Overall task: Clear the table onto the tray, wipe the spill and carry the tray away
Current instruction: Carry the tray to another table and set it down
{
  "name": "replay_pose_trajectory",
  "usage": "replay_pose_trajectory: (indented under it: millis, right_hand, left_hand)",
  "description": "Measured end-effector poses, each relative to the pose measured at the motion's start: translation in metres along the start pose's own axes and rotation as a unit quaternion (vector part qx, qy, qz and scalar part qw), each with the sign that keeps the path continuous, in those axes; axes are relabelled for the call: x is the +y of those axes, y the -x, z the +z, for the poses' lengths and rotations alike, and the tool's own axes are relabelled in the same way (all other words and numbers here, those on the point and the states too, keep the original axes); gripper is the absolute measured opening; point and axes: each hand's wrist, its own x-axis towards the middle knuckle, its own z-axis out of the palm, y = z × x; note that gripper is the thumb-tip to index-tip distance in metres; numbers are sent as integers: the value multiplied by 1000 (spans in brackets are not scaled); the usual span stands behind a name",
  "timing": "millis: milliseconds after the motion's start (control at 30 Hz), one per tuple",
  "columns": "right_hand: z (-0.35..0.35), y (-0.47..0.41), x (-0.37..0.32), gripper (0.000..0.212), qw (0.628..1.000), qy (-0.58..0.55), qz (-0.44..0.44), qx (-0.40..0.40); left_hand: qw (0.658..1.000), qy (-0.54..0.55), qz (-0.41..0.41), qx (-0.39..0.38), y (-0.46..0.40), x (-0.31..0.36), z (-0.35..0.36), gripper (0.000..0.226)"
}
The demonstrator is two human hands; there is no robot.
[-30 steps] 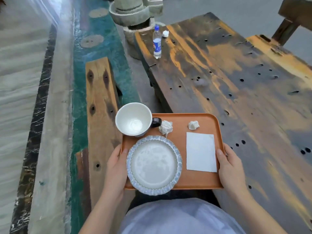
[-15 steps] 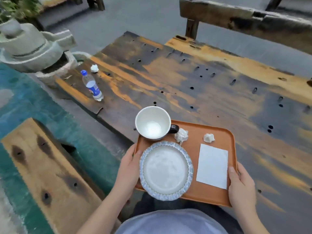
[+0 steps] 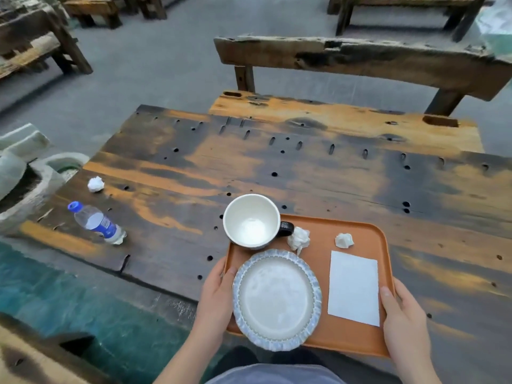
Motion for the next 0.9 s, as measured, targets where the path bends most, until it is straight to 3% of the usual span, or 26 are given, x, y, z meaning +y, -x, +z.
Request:
replay_pose_trajectory:
  millis: [333, 600, 900]
  right_hand:
    - [30, -2, -16, 39, 998, -18, 43, 45]
    - [94, 5, -39, 46, 991, -25, 75, 104]
    - [177, 14, -63, 18, 989, -51, 50, 133]
  left_hand:
    - [999, -26, -22, -38, -59, 14, -11, 19]
    - [996, -37, -37, -79, -128, 34, -50, 20]
    - [990, -79, 4, -117, -203, 62, -108, 23]
